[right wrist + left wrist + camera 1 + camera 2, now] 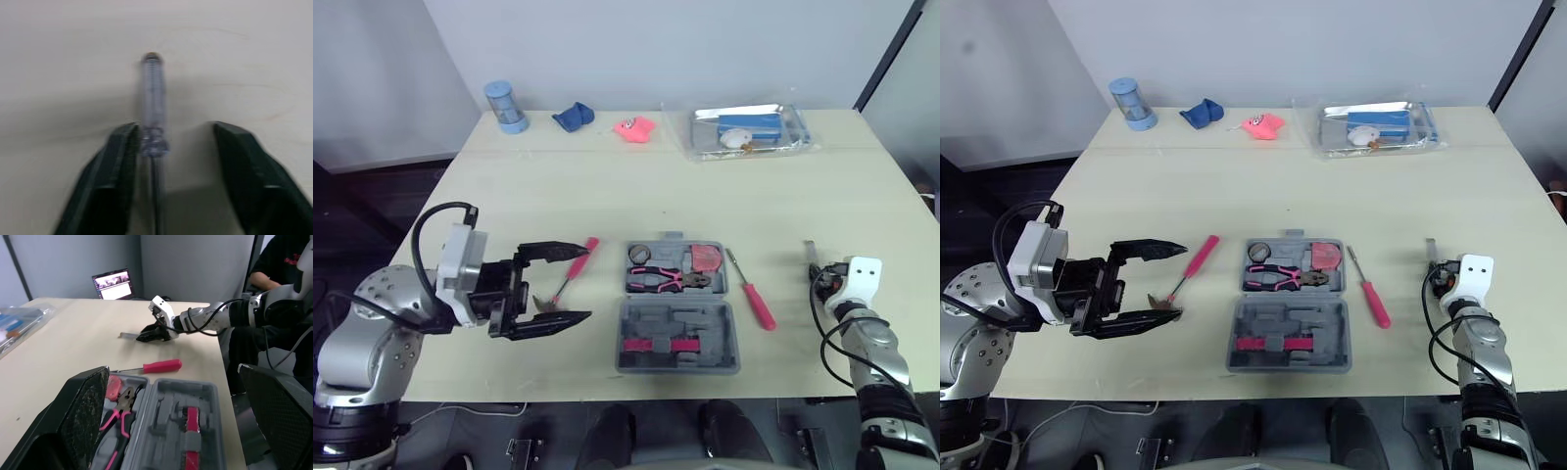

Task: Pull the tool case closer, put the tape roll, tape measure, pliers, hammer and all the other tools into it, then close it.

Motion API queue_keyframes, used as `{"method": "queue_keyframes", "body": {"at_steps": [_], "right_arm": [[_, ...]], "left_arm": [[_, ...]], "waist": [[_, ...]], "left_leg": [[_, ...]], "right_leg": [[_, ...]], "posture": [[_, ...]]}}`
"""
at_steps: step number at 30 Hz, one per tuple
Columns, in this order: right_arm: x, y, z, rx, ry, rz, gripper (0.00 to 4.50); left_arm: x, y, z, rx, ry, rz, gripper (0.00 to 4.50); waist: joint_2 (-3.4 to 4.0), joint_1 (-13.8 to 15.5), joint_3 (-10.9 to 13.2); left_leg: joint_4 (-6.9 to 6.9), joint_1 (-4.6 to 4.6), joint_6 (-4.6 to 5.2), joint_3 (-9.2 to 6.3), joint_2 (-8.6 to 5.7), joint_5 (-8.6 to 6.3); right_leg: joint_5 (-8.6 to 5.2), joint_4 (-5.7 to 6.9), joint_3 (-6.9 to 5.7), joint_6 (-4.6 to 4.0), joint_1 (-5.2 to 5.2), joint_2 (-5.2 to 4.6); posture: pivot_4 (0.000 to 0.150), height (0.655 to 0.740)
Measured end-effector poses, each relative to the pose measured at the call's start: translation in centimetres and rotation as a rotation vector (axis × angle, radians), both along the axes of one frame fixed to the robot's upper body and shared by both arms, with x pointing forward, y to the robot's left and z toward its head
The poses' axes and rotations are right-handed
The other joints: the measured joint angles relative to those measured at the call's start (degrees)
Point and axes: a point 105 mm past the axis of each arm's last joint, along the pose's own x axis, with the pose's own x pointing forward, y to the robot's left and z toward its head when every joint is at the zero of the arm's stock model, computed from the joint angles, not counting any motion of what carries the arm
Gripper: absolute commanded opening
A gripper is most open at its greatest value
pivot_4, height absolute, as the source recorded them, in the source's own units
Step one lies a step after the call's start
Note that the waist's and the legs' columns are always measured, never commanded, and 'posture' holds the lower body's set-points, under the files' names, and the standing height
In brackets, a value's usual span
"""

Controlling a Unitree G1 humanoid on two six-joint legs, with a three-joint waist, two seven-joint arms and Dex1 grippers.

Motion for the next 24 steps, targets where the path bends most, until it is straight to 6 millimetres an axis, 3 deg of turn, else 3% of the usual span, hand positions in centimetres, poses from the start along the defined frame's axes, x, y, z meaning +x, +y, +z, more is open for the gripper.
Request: {"method": "queue_keyframes", "body": {"at_steps": [2, 3, 12, 16, 20, 24], "right_arm": [[0.0, 0.1, 0.0, -0.007, -0.006, 0.008, 0.17], [0.0, 0.2, 0.0, -0.010, -0.007, 0.010, 0.05], [-0.8, -0.2, 0.2, -0.085, 0.008, 0.068, 0.05], [-1.2, -0.4, 1.2, -0.142, 0.013, 0.146, 0.05], [-1.5, 1.3, 4.3, -0.219, 0.007, 0.379, 0.05], [-2.6, 5.7, 7.5, -0.273, 0.015, 0.706, 0.05]], "left_arm": [[0.0, 0.0, 0.0, 0.001, 0.004, -0.001, 4.50], [0.0, 0.0, 0.0, 0.001, 0.004, -0.002, 4.50], [0.0, 0.3, -0.2, 0.003, 0.020, -0.014, 4.50], [0.1, 0.5, -0.4, 0.008, 0.022, -0.012, 4.50], [0.3, 0.8, -0.4, 0.013, 0.015, -0.016, 4.50], [0.4, 1.1, -0.7, 0.026, 0.020, -0.013, 4.50]], "waist": [[0.00, -0.2, 0.0], [0.00, -0.3, 0.0], [0.03, -0.2, 0.0], [0.09, -0.4, 0.1], [0.18, -0.4, 0.1], [0.17, -0.3, 0.1]], "left_leg": [[0.00, 0.00, 0.00, 0.00, 0.00, 0.00], [0.00, 0.00, 0.00, 0.00, 0.00, 0.00], [0.00, -0.02, 0.00, 0.01, -0.01, 0.00], [0.00, -0.01, 0.00, 0.02, -0.01, 0.00], [0.00, 0.00, 0.01, 0.02, -0.01, 0.00], [0.04, -0.04, 0.01, -0.02, 0.00, 0.00]], "right_leg": [[0.00, 0.00, 0.00, 0.00, 0.00, 0.00], [0.00, 0.00, 0.00, 0.00, 0.00, 0.00], [0.00, -0.01, 0.00, 0.00, 0.00, -0.01], [0.00, 0.00, 0.01, 0.00, 0.00, -0.01], [0.00, 0.01, 0.02, 0.00, -0.01, 0.00], [0.00, 0.00, 0.00, 0.01, 0.00, 0.00]], "posture": [[0.150, 0.7400], [0.150, 0.7400], [0.150, 0.7400], [0.150, 0.7400], [0.150, 0.7400], [0.150, 0.7400]]}}
